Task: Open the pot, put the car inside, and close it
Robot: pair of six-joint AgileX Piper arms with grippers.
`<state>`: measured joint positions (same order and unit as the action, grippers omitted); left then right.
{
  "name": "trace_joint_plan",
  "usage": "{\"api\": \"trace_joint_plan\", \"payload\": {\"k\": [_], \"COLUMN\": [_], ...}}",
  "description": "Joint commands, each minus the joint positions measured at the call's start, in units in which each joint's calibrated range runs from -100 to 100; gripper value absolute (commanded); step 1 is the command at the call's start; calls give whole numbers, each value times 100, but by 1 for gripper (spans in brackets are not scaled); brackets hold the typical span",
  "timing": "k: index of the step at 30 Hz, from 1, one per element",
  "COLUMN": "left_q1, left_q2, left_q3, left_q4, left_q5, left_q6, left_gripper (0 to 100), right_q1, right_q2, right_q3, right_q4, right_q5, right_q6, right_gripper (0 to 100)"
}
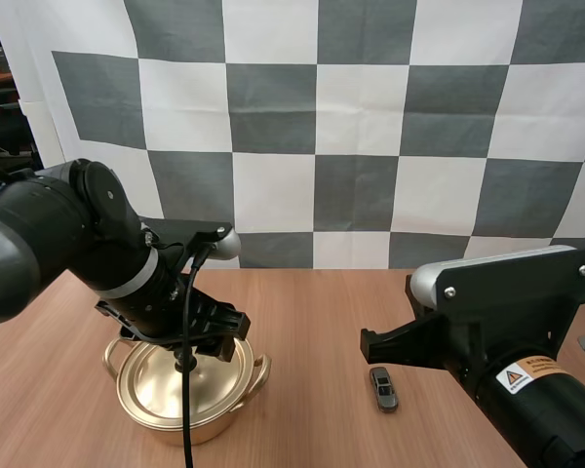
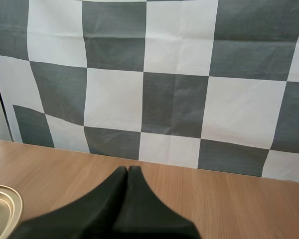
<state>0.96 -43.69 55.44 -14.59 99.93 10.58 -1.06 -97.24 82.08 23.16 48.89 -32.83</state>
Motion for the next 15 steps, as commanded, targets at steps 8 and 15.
{"api": "trace_joint_plan", "payload": {"k": [8, 15], "left_q1": [-5, -5], "left_q2": [3, 3], "left_q3": [7, 7], "left_q4": [526, 1055], "left_q5": [7, 7], "left_q6": [-620, -795], "left_gripper": [100, 100], "right_q1": [2, 2], "right_q2": [-7, -7], "right_q3": [-5, -5], "right_q4": [12, 12], "right_q5": [-9, -9], "right_q6": [2, 2], "right_gripper": [0, 0]}}
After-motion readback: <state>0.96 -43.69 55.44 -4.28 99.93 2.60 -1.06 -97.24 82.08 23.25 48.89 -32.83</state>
